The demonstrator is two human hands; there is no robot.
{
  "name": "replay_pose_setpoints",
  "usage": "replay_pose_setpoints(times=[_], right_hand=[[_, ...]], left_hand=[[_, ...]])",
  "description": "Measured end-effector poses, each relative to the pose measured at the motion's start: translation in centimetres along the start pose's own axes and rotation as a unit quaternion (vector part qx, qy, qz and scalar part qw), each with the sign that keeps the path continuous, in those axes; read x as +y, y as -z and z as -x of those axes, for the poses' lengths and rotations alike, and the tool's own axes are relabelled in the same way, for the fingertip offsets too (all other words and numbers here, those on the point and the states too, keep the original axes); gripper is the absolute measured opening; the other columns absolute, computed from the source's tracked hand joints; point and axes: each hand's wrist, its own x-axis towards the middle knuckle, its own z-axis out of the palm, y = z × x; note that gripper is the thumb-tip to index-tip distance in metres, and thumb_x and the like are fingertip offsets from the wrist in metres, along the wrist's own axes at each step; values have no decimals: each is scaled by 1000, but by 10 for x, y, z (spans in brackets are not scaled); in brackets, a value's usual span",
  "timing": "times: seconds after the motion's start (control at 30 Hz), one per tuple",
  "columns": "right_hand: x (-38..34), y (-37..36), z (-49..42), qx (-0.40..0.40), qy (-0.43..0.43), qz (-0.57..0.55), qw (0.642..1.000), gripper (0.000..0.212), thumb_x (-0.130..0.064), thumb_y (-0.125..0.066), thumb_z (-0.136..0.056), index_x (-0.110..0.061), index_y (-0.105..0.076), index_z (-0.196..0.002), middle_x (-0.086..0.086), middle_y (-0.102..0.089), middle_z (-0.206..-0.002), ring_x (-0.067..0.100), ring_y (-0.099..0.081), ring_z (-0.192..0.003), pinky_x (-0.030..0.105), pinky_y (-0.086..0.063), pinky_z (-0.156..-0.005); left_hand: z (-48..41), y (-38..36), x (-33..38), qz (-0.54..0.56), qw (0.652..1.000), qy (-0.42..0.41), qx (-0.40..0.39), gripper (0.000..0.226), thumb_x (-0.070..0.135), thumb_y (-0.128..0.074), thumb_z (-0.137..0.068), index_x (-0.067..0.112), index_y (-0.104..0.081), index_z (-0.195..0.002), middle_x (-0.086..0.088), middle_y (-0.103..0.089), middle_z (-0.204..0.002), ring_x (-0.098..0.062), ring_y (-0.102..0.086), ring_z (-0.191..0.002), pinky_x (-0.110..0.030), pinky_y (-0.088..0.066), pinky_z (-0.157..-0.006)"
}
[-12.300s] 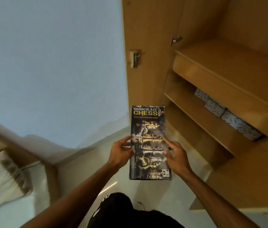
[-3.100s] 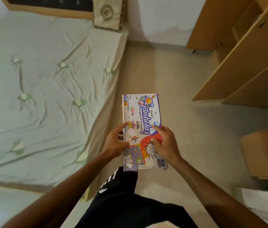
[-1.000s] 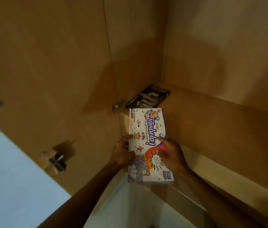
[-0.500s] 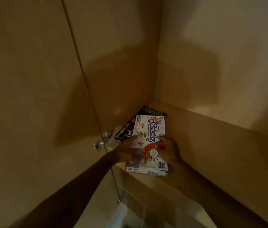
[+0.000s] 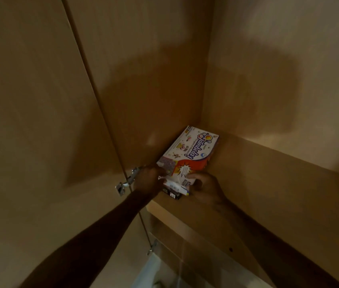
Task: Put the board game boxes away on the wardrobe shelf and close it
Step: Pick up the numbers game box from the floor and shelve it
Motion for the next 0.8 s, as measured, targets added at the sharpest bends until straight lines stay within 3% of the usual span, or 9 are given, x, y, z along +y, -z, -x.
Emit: replay_pose_setpoints(times=[0.07,0.23,0.33,0.43,0.5,0.57,0.63,0.73,0.8], right_hand=[[-1,-5,3,-37,37,38,998,36,-8,-79,-72,-8,-72,-107,5,-63,-115,10,-53,-110,15,-44,-90],[-3,-12,-2,-40,93,78,992,36,1,-74,-69,-5,-73,-104,14,-68,-113,24,-63,-106,30,-54,-89],[-11,-19,-3,-42,98,89,990,31,4,-69,-74,-2,-73,-104,15,-67,-114,27,-63,-103,18,-48,-86],[-11,-28,-6,-40,100,90,990,30,-1,-69,-74,-8,-75,-103,13,-67,-116,24,-63,-106,34,-53,-92],[-11,-28,-6,-35,99,87,991,30,-3,-69,-73,-8,-75,-103,13,-67,-116,22,-63,-104,37,-55,-89],[-13,-28,-4,-34,102,89,990,30,-2,-68,-76,-5,-74,-105,15,-65,-120,23,-63,-105,29,-55,-86],[-11,-30,-3,-36,100,87,991,29,-2,-66,-79,-4,-72,-108,15,-63,-123,24,-63,-104,25,-55,-82],[-6,-34,3,-35,72,55,995,31,-8,-63,-82,-15,-71,-112,4,-59,-126,22,-52,-119,37,-51,-95],[-6,-34,11,-20,79,66,994,31,-8,-62,-85,-13,-69,-115,4,-56,-128,20,-47,-123,32,-45,-99]], left_hand=[[7,-5,2,2,1000,9,26,25,11,-68,-84,16,-74,-108,-9,-64,-120,-27,-63,-106,-35,-52,-86],[17,-13,-1,12,999,21,36,43,-9,-56,-76,10,-70,-112,-12,-63,-121,-29,-59,-112,-38,-52,-90],[20,-12,-10,18,998,38,53,48,-12,-54,-71,7,-68,-113,-14,-61,-121,-31,-57,-113,-39,-51,-94],[22,-11,-21,22,998,22,53,50,-15,-55,-65,4,-68,-109,-15,-63,-115,-32,-55,-113,-39,-48,-96],[23,-12,-25,30,999,18,39,51,-15,-56,-66,2,-66,-113,-16,-62,-117,-32,-53,-116,-32,-41,-99],[26,-11,-24,39,999,29,24,53,-10,-59,-69,3,-63,-120,-14,-60,-124,-30,-50,-121,-23,-33,-100],[30,-11,-22,49,998,32,4,56,-4,-62,-73,7,-58,-128,-12,-54,-133,-27,-46,-127,-27,-34,-105],[43,-12,-20,83,995,50,-21,57,7,-62,-79,14,-51,-135,-8,-47,-143,-25,-43,-134,-39,-41,-110],[55,-13,-18,109,990,83,-21,55,13,-62,-83,16,-51,-136,-6,-49,-143,-23,-47,-131,-37,-44,-106]])
